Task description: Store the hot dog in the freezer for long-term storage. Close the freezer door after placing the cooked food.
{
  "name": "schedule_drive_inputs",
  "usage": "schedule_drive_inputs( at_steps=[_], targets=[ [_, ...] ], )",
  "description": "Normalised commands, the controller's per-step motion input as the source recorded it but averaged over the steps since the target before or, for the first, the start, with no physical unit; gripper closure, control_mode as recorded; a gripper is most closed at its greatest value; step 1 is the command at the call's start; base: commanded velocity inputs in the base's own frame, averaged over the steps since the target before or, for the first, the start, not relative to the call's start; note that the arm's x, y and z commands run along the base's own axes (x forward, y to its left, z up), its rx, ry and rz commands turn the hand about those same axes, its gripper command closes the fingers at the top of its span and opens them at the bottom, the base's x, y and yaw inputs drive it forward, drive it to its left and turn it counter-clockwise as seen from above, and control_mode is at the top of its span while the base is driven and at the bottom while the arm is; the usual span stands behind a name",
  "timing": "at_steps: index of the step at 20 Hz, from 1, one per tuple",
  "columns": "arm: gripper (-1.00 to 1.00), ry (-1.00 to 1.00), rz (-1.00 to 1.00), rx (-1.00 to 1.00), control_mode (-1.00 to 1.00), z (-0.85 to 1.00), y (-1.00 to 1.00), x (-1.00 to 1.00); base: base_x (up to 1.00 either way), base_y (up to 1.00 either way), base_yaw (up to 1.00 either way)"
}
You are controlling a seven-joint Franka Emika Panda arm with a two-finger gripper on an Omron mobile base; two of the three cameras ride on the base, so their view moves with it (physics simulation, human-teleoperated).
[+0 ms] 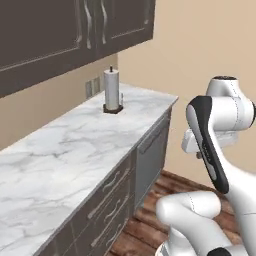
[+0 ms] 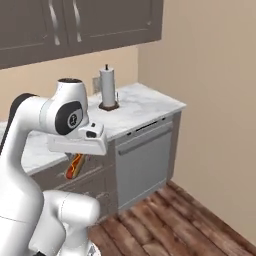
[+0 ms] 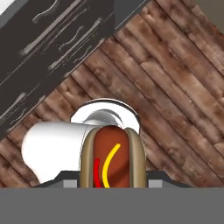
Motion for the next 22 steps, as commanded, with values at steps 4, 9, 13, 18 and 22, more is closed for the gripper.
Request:
schedule_drive_inputs(
  at_steps=[4, 9, 13, 18, 22],
  targets=[
    [1.00, 0.00, 0.00, 0.00, 1.00, 0.00, 0.00, 0.00, -0.06, 0.00, -0.95],
    [1.00, 0.00, 0.00, 0.00, 1.00, 0.00, 0.00, 0.00, -0.51, -0.05, -0.30],
    [1.00, 0.00, 0.00, 0.00, 1.00, 0.00, 0.00, 0.00, -0.68, -0.02, 0.92],
    [1.00, 0.00, 0.00, 0.00, 1.00, 0.00, 0.00, 0.00, -0.38, 0.02, 0.99],
    [1.00, 0.00, 0.00, 0.00, 1.00, 0.00, 0.00, 0.00, -0.17, 0.08, 1.00]
  ],
)
